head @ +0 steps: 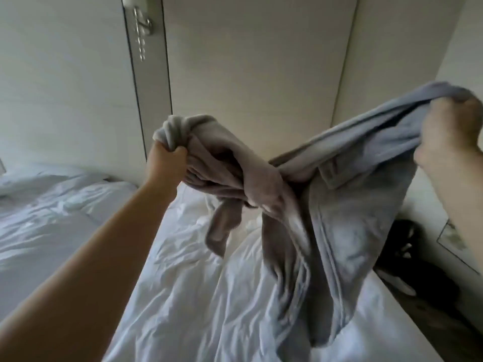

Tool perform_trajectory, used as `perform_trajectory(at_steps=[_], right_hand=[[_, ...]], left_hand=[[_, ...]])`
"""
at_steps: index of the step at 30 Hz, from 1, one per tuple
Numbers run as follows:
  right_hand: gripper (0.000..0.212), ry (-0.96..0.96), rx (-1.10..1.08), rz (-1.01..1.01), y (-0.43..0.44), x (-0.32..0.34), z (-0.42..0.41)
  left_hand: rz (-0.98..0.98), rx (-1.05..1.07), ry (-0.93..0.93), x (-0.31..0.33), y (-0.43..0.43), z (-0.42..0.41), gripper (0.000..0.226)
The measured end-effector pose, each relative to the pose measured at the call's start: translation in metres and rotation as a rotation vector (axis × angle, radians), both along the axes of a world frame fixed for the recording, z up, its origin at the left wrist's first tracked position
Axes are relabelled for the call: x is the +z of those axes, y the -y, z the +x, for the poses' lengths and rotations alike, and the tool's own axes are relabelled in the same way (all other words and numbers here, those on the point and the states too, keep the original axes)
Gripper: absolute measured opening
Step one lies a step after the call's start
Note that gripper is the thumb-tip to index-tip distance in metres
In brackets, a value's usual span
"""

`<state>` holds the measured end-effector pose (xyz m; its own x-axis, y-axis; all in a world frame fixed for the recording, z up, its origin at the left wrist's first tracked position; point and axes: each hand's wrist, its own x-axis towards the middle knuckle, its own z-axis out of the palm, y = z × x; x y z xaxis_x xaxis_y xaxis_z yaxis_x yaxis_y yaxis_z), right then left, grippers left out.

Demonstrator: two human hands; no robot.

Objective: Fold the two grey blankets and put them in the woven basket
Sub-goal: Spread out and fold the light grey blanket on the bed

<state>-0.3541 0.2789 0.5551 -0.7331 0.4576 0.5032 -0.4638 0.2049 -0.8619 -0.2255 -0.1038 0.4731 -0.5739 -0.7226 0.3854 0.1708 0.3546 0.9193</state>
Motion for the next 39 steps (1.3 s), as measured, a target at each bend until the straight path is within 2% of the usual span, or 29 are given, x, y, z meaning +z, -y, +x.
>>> perform_trajectory(at_steps=[2, 4, 5, 8, 11, 14, 16, 18, 20, 22, 23, 24, 26, 28, 30, 31, 32, 34, 36, 38, 39], right_hand=[[0.016, -0.182, -0.009, 0.000, -0.012, 0.034, 0.030], [0.015, -0.219, 0.032, 0.036, -0.008, 0.028, 0.070], [0.018, -0.182, 0.045, 0.115, -0.005, 0.013, 0.086], [0.020, -0.071, 0.119, 0.407, 0.001, -0.046, 0.115], [0.027, 0.022, 0.110, 0.548, 0.010, -0.086, 0.138], [0.028, 0.089, 0.171, 0.732, 0.023, -0.118, 0.165], [0.022, 0.142, 0.261, 0.864, 0.027, -0.140, 0.182], [0.020, 0.194, 0.388, 0.964, 0.030, -0.162, 0.202], [0.021, 0.280, 0.506, 1.016, 0.032, -0.182, 0.224], [0.021, 0.352, 0.584, 1.036, 0.032, -0.199, 0.244], [0.017, 0.370, 0.607, 1.029, 0.032, -0.205, 0.254], [0.013, 0.376, 0.632, 1.010, 0.030, -0.210, 0.263], [0.011, 0.366, 0.654, 0.973, 0.028, -0.213, 0.280], [0.014, 0.379, 0.599, 0.979, 0.020, -0.215, 0.286], [0.017, 0.451, 0.532, 1.021, 0.007, -0.218, 0.281], [0.019, 0.495, 0.505, 1.039, -0.002, -0.220, 0.275], [0.024, 0.544, 0.478, 1.058, -0.012, -0.223, 0.266], [0.029, 0.670, 0.408, 1.141, -0.037, -0.232, 0.244], [0.018, 0.801, 0.330, 1.262, -0.061, -0.243, 0.221], [0.004, 0.838, 0.292, 1.299, -0.081, -0.259, 0.202], [0.009, 0.816, 0.278, 1.260, -0.088, -0.266, 0.193]], left_hand=[[0.021, -0.016, 0.137, 0.015, 0.004, 0.007, 0.026], [0.100, -0.077, 0.344, -0.002, -0.003, 0.017, 0.042], [0.153, -0.147, 0.382, -0.017, -0.010, 0.023, 0.046], [0.240, -0.369, 0.295, -0.056, -0.048, 0.047, 0.036], [0.205, -0.476, 0.273, -0.084, -0.094, 0.067, 0.034], [0.010, -0.570, 0.311, -0.110, -0.131, 0.084, 0.058], [-0.276, -0.608, 0.353, -0.126, -0.148, 0.092, 0.082], [-0.551, -0.670, 0.370, -0.139, -0.160, 0.100, 0.096], [-0.697, -0.800, 0.454, -0.154, -0.172, 0.106, 0.086], [-0.743, -0.941, 0.564, -0.177, -0.181, 0.115, 0.049], [-0.747, -0.986, 0.610, -0.191, -0.184, 0.119, 0.036], [-0.754, -1.011, 0.651, -0.205, -0.185, 0.121, 0.031], [-0.764, -1.023, 0.734, -0.236, -0.185, 0.123, 0.037], [-0.664, -0.991, 0.791, -0.262, -0.185, 0.126, 0.038], [-0.523, -0.930, 0.855, -0.278, -0.185, 0.126, 0.027], [-0.498, -0.911, 0.876, -0.282, -0.185, 0.125, 0.018], [-0.495, -0.901, 0.884, -0.282, -0.184, 0.123, 0.018], [-0.513, -0.891, 0.869, -0.275, -0.181, 0.115, 0.032], [-0.464, -0.883, 0.813, -0.258, -0.178, 0.104, 0.028], [-0.362, -0.830, 0.697, -0.230, -0.174, 0.094, 0.023], [-0.323, -0.773, 0.611, -0.212, -0.174, 0.089, 0.029]])
